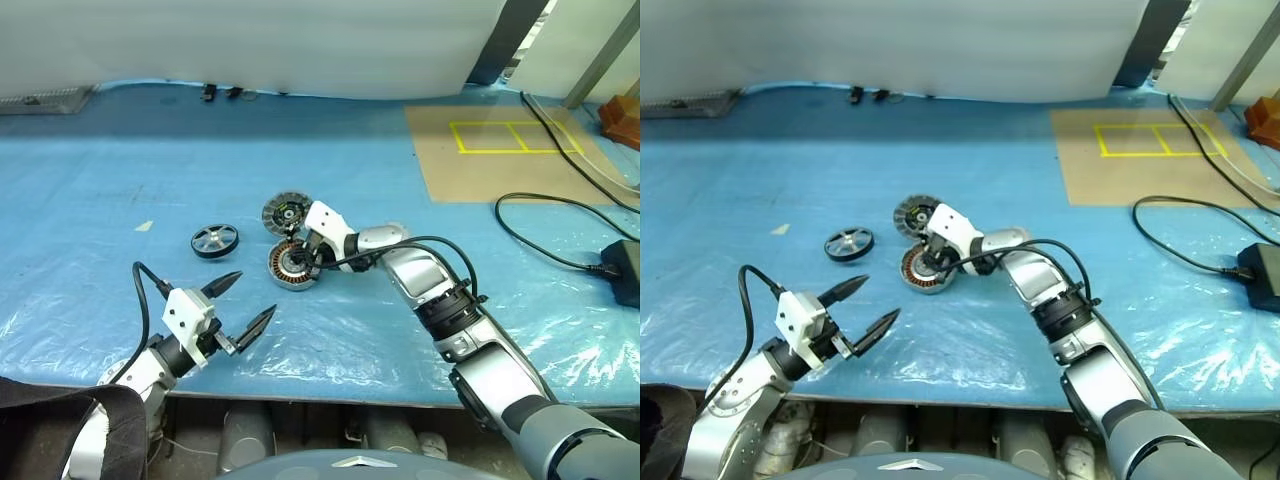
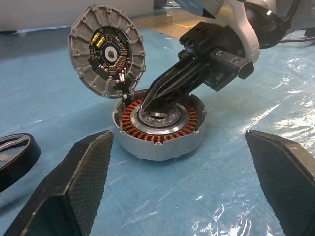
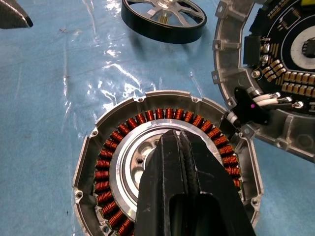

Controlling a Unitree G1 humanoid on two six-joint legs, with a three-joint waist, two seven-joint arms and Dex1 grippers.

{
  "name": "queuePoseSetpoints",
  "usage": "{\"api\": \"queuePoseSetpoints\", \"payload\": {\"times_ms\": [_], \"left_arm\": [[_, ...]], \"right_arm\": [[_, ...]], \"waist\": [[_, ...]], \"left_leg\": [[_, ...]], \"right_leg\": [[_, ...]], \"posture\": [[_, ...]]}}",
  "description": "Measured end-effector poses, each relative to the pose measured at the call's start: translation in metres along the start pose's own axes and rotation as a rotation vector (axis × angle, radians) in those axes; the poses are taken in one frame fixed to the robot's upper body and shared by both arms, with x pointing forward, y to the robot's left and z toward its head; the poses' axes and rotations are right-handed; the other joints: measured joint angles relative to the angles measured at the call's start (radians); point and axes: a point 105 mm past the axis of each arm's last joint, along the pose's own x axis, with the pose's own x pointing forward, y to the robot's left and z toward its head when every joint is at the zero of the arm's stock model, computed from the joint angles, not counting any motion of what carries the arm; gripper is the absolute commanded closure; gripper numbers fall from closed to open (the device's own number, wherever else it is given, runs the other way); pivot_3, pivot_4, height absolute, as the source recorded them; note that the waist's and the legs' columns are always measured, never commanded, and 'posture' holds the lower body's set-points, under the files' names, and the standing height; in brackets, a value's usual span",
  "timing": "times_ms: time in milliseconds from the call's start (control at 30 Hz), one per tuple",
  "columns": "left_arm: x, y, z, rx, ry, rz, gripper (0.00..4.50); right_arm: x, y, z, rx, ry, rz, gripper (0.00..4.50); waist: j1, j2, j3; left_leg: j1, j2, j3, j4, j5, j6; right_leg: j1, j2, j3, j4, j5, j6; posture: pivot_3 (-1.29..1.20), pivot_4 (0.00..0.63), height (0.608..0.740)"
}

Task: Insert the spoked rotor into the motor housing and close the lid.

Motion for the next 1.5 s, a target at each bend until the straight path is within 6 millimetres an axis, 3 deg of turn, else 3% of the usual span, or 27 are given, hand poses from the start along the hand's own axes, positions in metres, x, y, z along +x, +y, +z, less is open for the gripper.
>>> {"api": "queuePoseSetpoints", "payload": {"times_ms": [600, 867, 1300, 1500], "left_arm": [[0.000, 0.002, -0.001, 0.001, 0.004, 0.004, 0.00], [0.001, 0.004, -0.003, 0.001, 0.009, -0.004, 0.00], [0.003, 0.005, -0.004, 0.003, 0.010, -0.007, 0.00], [0.003, 0.005, -0.004, 0.004, 0.008, -0.007, 0.00]], "right_arm": [[0.001, 0.016, 0.001, -0.050, -0.104, 0.052, 4.46], [-0.001, 0.012, 0.005, -0.020, -0.142, 0.038, 4.46], [-0.005, 0.012, -0.012, -0.029, -0.067, 0.081, 4.46], [-0.001, 0.009, -0.007, 0.002, -0.112, 0.048, 4.46]], "waist": [[-0.002, 0.000, 0.000], [-0.001, 0.000, 0.000], [-0.001, 0.000, 0.000], [-0.002, 0.000, 0.000]], "left_leg": [[0.000, 0.000, 0.000, 0.000, -0.002, 0.003], [0.000, 0.000, 0.000, 0.000, -0.002, 0.003], [0.000, 0.000, 0.000, 0.000, -0.002, 0.003], [0.000, 0.000, 0.000, 0.000, -0.002, 0.004]], "right_leg": [[0.000, 0.000, 0.000, 0.000, 0.000, 0.000], [0.000, 0.000, 0.000, 0.000, 0.000, 0.000], [0.001, 0.000, 0.000, 0.000, 0.000, 0.000], [0.001, 0.000, 0.000, 0.000, 0.000, 0.000]], "posture": [[0.00, 0.150, 0.740], [0.00, 0.150, 0.740], [0.00, 0.150, 0.740], [0.00, 0.150, 0.740]]}}
